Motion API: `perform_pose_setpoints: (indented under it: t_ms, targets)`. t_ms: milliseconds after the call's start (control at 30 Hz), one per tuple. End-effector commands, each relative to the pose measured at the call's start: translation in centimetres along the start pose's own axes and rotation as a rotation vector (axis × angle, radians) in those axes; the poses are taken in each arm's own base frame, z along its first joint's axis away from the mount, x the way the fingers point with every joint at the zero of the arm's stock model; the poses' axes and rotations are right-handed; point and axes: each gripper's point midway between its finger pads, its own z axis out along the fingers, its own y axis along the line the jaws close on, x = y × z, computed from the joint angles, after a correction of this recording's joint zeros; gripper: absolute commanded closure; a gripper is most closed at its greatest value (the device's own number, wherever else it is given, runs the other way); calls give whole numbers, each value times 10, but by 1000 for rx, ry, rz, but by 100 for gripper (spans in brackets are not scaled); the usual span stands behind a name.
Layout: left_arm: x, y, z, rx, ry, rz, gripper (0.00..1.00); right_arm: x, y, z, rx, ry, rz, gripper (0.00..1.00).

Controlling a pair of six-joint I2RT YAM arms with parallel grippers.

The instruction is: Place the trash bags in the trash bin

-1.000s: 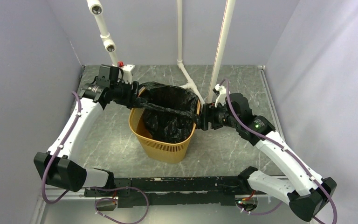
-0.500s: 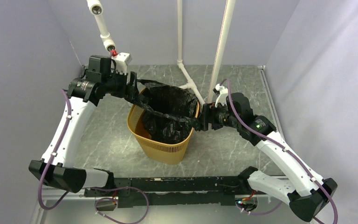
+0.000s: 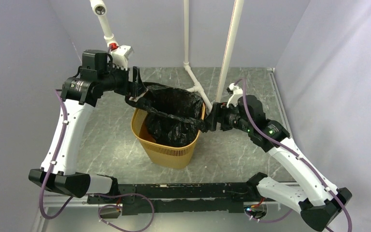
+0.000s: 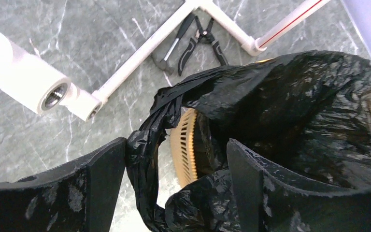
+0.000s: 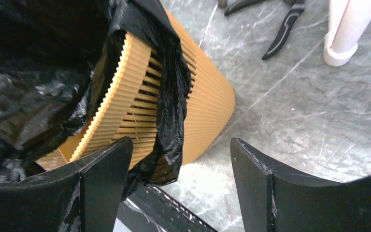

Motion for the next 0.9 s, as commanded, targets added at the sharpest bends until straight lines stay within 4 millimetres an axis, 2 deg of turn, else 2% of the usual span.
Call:
perform_pose_setpoints:
  t_ms: [0, 100, 200, 400, 500, 633, 733, 867]
  targets:
    - [-22, -18, -12, 81, -68, 23, 21, -64, 22, -30, -39, -278, 50, 21]
    - [-23, -18, -10, 89, -64, 26, 22, -76, 27, -37, -58, -333, 63, 20]
    - [-19, -14, -4, 83, -39, 22, 25, -79, 24, -32, -44, -337, 79, 20]
    - [-13, -1, 10, 55, -11, 15, 43, -81, 19, -19, -27, -335, 104, 22]
    - [-19, 2, 13, 44, -34, 18, 57, -82, 20, -14, -34, -328, 101, 26]
    - [-24, 11, 18, 19, -52, 11, 69, -80, 10, -10, -2, -327, 111, 33]
    - [-18, 17, 26, 13, -29, -5, 76, -77, 7, -5, -9, -319, 126, 39]
    - [-4, 24, 38, 19, 9, -26, 78, -72, 5, 3, -31, -299, 145, 45]
